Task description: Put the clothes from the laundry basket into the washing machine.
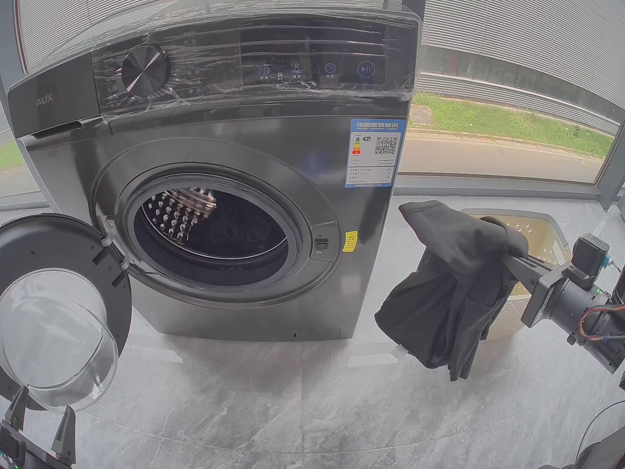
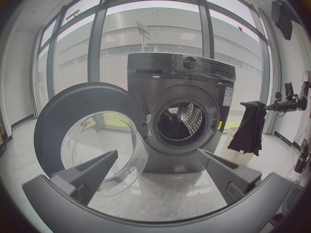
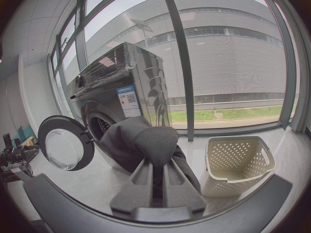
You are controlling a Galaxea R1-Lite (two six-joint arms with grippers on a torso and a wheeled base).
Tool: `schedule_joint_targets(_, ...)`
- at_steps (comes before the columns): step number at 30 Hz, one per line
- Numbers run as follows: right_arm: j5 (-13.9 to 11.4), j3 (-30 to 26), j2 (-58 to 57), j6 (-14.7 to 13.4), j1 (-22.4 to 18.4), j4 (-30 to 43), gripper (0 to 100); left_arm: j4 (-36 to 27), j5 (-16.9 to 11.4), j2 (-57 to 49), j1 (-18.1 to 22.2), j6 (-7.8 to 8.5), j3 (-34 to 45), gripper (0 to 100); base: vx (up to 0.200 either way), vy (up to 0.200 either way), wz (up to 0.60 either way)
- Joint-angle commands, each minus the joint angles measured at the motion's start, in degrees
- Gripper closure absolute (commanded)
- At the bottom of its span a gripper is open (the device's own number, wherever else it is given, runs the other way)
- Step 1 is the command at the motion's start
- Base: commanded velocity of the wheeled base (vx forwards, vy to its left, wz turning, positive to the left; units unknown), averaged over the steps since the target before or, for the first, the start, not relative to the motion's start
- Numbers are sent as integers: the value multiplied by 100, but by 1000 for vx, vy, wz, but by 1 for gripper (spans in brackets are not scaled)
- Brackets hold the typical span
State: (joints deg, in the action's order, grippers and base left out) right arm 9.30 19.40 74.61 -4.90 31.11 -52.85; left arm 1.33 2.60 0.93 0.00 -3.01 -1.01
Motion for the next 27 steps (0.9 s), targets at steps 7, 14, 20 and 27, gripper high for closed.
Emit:
schedule_joint_targets(7, -16, -24, 19, -2, 18, 11, 100, -1, -5, -93, 0, -15, 92, 0, 0, 0, 0)
schedule_joint_targets(14, -16, -24, 19, -2, 9, 11, 100, -1, -5, -93, 0, -24, 92, 0, 0, 171, 0)
schedule_joint_targets(20, -16, -15, 19, -2, 9, -6, 100, -1, -5, -93, 0, -15, 92, 0, 0, 200, 0)
schedule_joint_targets(27, -7, -15, 19, -20, 9, 2, 100, -1, 4, -93, 0, 2, 92, 0, 0, 200, 0)
